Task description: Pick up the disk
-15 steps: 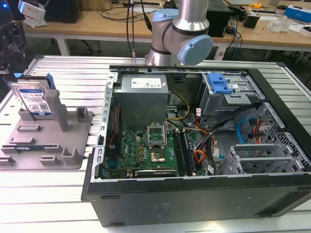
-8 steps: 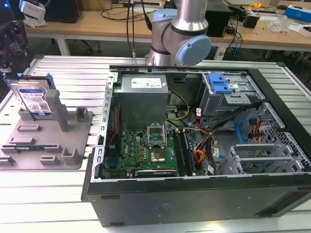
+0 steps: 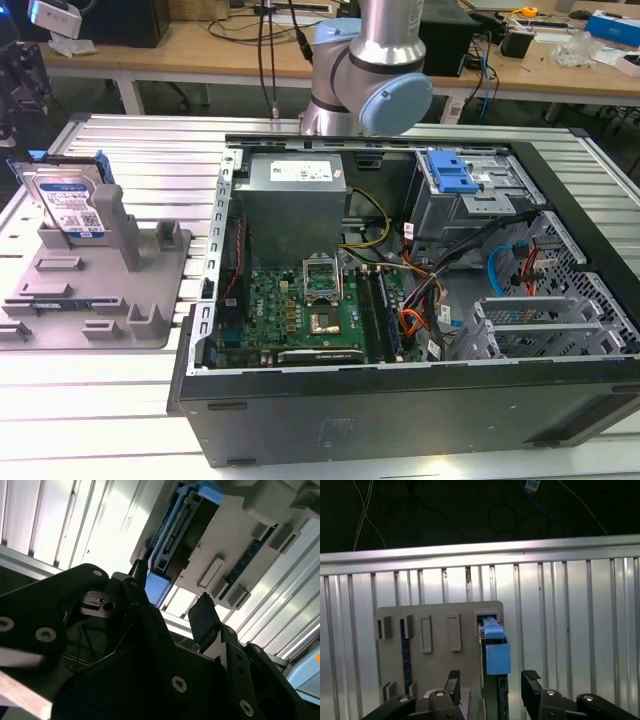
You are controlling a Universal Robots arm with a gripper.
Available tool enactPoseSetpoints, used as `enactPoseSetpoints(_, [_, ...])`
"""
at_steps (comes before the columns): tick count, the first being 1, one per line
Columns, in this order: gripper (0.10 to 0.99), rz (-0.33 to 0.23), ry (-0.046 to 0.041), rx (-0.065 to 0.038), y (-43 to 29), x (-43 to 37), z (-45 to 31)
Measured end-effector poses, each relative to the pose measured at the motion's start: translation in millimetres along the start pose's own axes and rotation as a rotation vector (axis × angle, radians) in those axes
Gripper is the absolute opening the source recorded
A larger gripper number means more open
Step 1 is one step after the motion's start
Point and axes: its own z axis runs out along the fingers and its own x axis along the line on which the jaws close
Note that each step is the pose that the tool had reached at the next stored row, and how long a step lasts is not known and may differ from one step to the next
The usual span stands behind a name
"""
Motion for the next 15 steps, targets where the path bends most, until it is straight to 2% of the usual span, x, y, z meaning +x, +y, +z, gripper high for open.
enactPoseSetpoints(3, [0.600,-0.003,0.0002,0.000,8.0,-4.1,1.0])
enactPoseSetpoints(10, [0.600,-0.009,0.0001,0.000,8.6,-3.3,1.9])
enactPoseSetpoints(15, [0.600,-0.009,0.0001,0.000,8.6,-3.3,6.6])
